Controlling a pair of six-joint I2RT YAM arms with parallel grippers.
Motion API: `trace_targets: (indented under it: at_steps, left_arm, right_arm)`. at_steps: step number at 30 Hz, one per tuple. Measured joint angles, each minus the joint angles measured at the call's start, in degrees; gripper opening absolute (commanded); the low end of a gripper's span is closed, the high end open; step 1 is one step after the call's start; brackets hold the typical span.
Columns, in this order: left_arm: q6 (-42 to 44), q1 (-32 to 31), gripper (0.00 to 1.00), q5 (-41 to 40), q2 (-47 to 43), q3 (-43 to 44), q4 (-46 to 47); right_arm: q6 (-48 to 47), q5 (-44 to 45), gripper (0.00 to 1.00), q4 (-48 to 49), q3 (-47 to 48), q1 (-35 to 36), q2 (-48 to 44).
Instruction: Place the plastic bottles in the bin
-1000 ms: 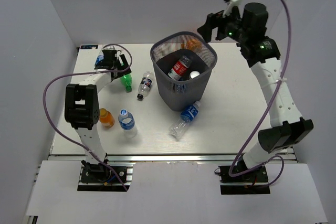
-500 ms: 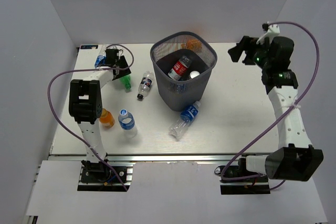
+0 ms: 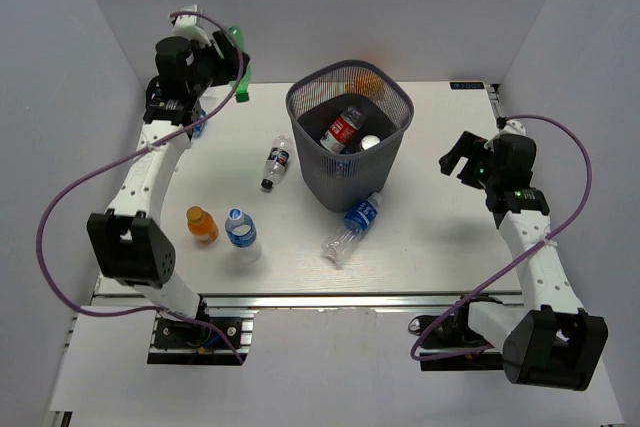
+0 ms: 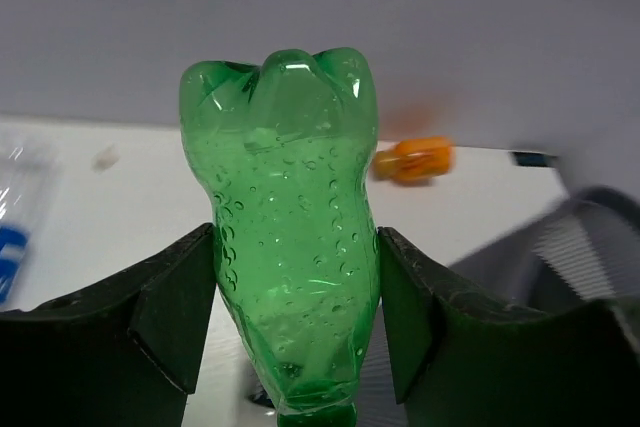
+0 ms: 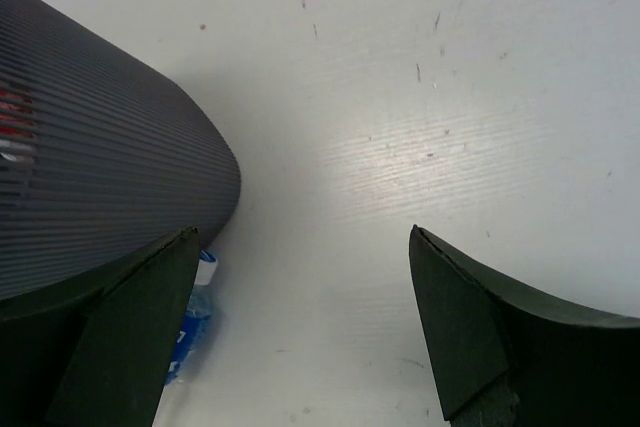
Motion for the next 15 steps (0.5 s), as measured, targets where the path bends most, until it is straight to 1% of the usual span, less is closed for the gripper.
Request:
trace_targets:
  at_steps: [2,3,5,7,9,10,12,13,15]
  left_arm:
    - [1.0,-2.4,0.59,3.6,-3.8,0.4,1.5]
    - [2.0,-4.7,0.63,5.1,-5.3,0.9,2.0]
    - [4.4,-10.4,0.67,8.2,-7.6,1.4,3.2]
    - [6.7,-15.5,0.68,10.8,-8.5,2.0,3.1]
    - [8.7,-19.8,0.72,12.4,-8.3,3.0,2.3]
    - [9.7,-21.4,0.77,13.1,-8.0,3.4,1.7]
    - [11.3,-23.4,0.83,13.5,-7.4,3.8,0.4]
    - [12.0,-24.1,0.97,13.5,-7.0,4.0,-0.2]
    - [13.1,-25.2,0.98,13.4,-5.5,5.0,-1.4]
  right_arm:
    - [0.0,0.2,0.89,-0.8,-1.9,0.0,-1.6]
    - [0.0,0.1,0.89,-1.0,-3.0,0.0,-2.7]
    - [-0.1,-1.0,0.89,-1.6,-5.6,0.0,-5.3]
    - [-0.3,-2.7,0.89,-2.1,-7.9,0.0,-6.9]
    - [-0.5,-4.9,0.89,-2.3,-10.3,0.0,-7.9]
    - [-0.7,-6.0,0.89,-2.5,-11.8,0.0,-8.4]
    - [-0.8,-8.2,0.89,-2.8,-14.4,0.5,-9.5]
    - [-0.9,-9.2,0.89,-3.1,-15.9,0.8,-10.2]
    - [-1.1,-10.6,0.89,-3.7,-17.9,3.0,-11.3]
